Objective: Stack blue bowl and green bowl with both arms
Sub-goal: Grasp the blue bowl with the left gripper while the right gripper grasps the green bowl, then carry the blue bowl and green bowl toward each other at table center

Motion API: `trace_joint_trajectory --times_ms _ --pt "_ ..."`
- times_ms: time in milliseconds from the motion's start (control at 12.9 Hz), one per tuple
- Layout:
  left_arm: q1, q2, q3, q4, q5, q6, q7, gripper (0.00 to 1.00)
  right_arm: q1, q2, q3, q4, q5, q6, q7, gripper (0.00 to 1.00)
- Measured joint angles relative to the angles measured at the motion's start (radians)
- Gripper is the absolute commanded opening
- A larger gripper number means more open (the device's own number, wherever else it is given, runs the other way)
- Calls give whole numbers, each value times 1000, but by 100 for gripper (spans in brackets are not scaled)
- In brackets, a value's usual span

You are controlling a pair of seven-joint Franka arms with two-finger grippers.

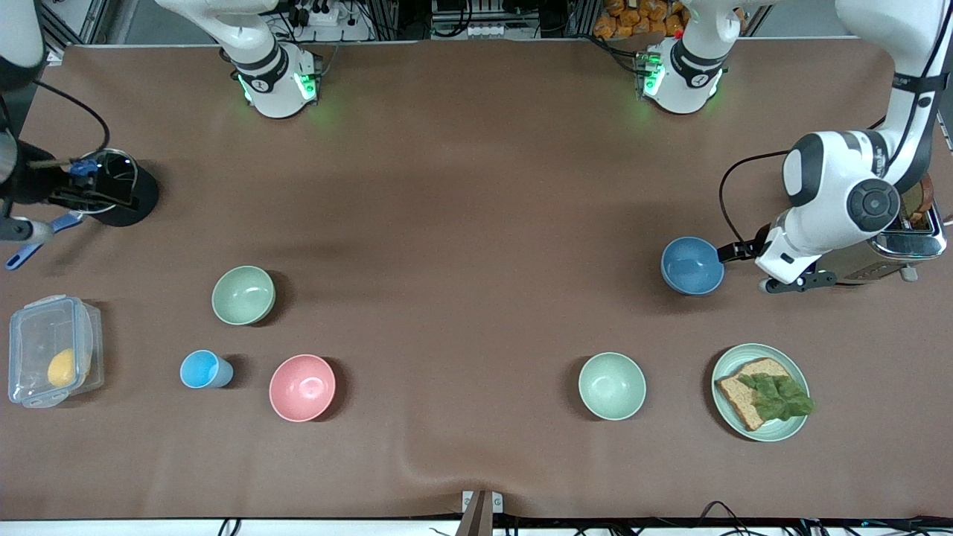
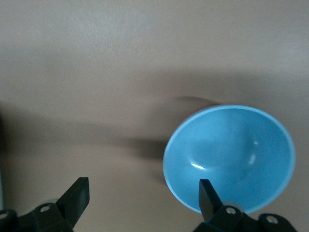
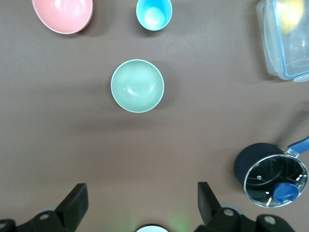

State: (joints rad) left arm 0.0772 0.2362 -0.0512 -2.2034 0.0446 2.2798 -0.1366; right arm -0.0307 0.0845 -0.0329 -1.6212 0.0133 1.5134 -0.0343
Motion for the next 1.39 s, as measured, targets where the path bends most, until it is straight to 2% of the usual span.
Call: trace_joint_trajectory --times_ms 232,309,464,618,696,773,1005,1314,1391 --pt "4 63 -2 -2 0 45 1 97 0 111 0 -32 5 103 0 100" --pt "4 74 -3 -2 0 54 1 92 0 140 0 -64 10 167 -5 100" --pt "3 88 -6 -2 0 63 1 77 0 172 0 -161 13 324 -32 100" --pt "3 101 -7 -2 0 79 1 37 1 203 2 -230 14 431 -52 100" --pt "2 108 -8 -3 0 84 1 10 0 230 2 -245 14 470 -69 100" --pt "2 114 -9 -3 0 89 1 0 0 263 2 -252 15 508 -94 100" --pt "1 114 -18 0 0 94 1 0 -2 352 0 -253 33 563 -124 100" --pt "1 76 -42 18 0 95 10 0 -6 413 -2 -253 42 592 -129 100" --pt "1 61 -48 26 0 95 10 0 -11 435 -3 -253 45 596 -129 90"
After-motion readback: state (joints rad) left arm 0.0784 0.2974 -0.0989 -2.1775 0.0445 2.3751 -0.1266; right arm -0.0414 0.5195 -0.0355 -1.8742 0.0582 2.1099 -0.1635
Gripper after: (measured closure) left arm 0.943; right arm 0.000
